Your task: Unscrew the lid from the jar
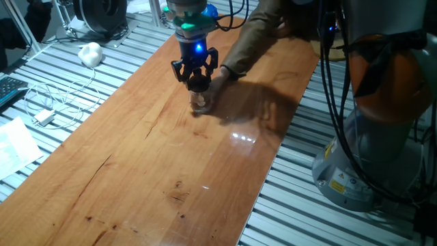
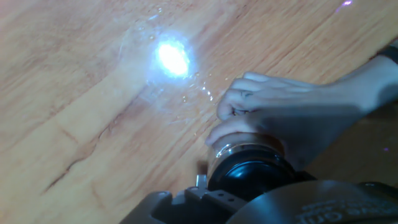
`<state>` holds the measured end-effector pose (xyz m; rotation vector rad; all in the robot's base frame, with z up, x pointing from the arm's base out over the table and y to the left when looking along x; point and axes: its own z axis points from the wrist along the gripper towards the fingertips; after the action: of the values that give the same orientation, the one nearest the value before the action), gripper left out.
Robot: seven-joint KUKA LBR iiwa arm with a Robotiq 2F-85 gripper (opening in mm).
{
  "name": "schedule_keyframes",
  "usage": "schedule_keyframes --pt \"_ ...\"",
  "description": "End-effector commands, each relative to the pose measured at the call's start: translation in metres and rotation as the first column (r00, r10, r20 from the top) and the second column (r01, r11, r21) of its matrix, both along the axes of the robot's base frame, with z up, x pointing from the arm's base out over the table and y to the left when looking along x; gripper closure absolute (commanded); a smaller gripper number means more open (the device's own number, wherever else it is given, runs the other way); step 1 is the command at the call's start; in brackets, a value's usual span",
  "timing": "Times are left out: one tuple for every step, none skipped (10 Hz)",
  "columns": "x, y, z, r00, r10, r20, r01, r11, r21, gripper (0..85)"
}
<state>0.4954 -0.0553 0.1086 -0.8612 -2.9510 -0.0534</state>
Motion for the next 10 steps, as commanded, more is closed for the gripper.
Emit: schedule_keyframes --pt "0.0002 -0.0002 0.0002 1.000 0.032 0.000 -0.032 0.999 0.002 68.0" --pt "0.0003 0.0000 0.0004 0.997 0.072 -0.004 -0.072 0.997 0.000 68.0" --pt "0.0006 0.0004 0.0006 0.996 0.090 -0.005 -0.090 0.996 0.004 68.0" --pt "0.0008 0.0008 0.0007 0.993 0.122 -0.007 -0.122 0.993 0.002 68.0" --pt "0.0009 0.0008 0.0007 0.988 0.154 -0.007 -0.154 0.988 -0.002 68.0" --pt "0.0011 0.0008 0.0004 0.982 0.189 -0.008 -0.189 0.982 -0.004 68.0" --pt "0.0014 0.0008 -0.0001 0.976 0.217 -0.010 -0.217 0.976 -0.010 68.0" --pt "0.0018 0.0008 -0.0005 0.966 0.260 -0.016 -0.260 0.965 -0.027 68.0" --pt "0.0021 0.0007 -0.0007 0.955 0.295 -0.019 -0.295 0.955 -0.036 68.0" --pt "0.0025 0.0005 -0.0007 0.944 0.330 -0.020 -0.330 0.943 -0.038 68.0"
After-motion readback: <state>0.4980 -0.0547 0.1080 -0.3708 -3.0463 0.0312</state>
